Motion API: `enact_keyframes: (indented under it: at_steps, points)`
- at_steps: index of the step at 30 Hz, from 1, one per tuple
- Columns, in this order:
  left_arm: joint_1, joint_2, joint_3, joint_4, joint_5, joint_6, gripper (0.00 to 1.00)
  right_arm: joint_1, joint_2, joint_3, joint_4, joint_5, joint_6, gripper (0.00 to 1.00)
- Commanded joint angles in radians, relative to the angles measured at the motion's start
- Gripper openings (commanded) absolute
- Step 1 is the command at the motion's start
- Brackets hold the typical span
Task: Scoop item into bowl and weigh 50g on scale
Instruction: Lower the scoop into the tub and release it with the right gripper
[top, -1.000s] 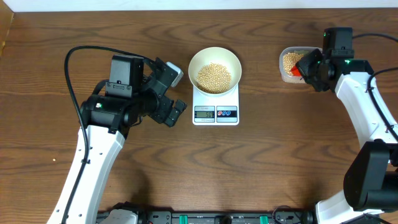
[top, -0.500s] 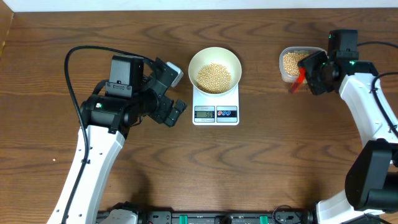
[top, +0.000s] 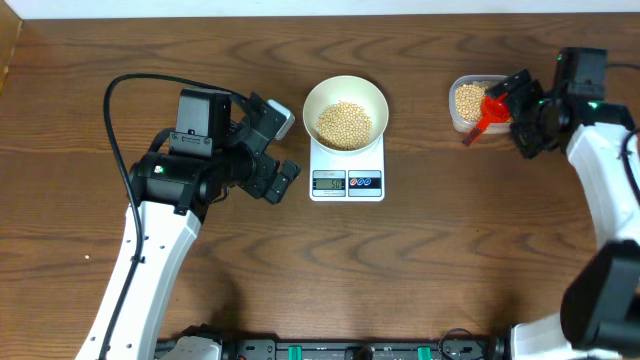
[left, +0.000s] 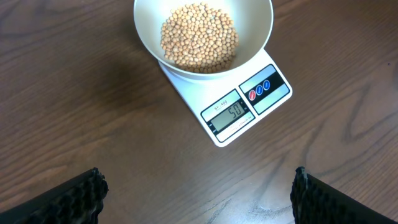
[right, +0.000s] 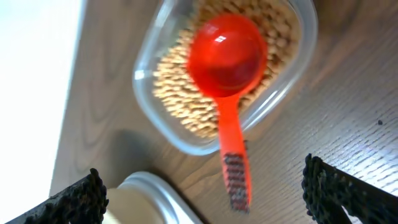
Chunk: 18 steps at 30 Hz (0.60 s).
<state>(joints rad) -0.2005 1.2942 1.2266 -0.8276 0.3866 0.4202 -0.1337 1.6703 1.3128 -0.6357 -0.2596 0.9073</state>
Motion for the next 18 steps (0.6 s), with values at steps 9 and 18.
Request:
enact_keyframes:
  at_steps: [9, 18]
  points:
    - [-0.002, -0.001, 0.014, -0.002, -0.006, 0.013, 0.96, -0.002, -0.336, -0.002, -0.169, 0.06, -0.06, 0.99]
    - [-0.002, -0.001, 0.014, -0.002, -0.006, 0.013, 0.96, -0.002, -0.521, -0.002, -0.295, 0.101, -0.079, 0.99]
